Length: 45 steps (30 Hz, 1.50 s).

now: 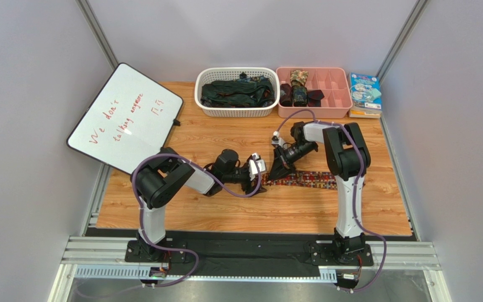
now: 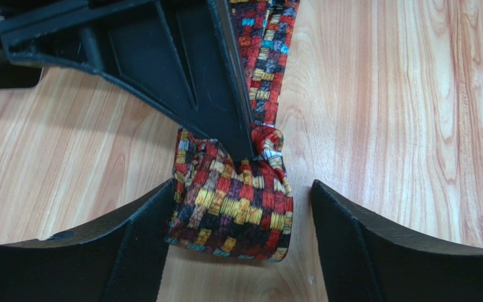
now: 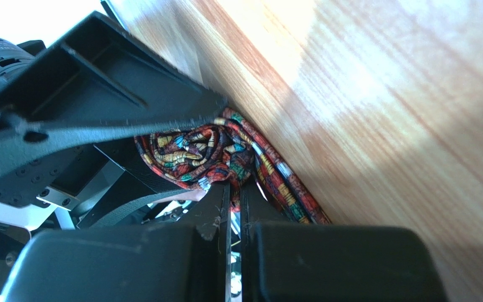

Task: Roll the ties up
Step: Roll the tie at the center of the board.

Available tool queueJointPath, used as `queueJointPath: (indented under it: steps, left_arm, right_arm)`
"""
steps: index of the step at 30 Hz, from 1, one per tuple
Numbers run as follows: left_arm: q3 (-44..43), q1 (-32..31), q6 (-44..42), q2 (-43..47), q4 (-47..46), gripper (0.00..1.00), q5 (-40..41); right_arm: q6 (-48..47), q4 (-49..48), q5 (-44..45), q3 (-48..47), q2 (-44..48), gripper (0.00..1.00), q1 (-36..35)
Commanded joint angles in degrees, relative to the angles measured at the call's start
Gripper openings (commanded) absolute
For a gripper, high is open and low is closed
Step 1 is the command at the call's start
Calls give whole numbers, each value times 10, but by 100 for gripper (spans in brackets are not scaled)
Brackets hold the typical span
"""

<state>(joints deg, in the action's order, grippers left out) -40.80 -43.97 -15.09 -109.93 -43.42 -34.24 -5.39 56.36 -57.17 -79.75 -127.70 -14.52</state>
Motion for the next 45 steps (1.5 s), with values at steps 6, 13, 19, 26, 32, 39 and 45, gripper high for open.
queueJointPath:
  steps: [6,13,19,26,32,39,45]
  left_arm:
    - [-28,-18,-56,-13,78,52,-24]
    - [-67,-18,-54,13,231,13,18]
    - [-123,-18,-56,28,383,5,60]
    - [-246,-34,-67,-4,560,4,137]
    - [-313,-58,-56,-35,649,6,194]
    - [-328,-75,-60,-50,662,6,223]
    - [-331,-75,-49,-63,657,12,233]
  right_arm:
    - [-28,28,54,0,-51,0,-26]
    - [-31,56,2,-23,-6,16,-17]
    - [-16,54,21,-9,38,35,38]
    - [39,-12,-4,12,65,47,42]
    - [86,-70,-32,22,62,49,36]
    - [130,-125,-63,51,61,50,14]
    - [132,-138,-36,78,38,14,5]
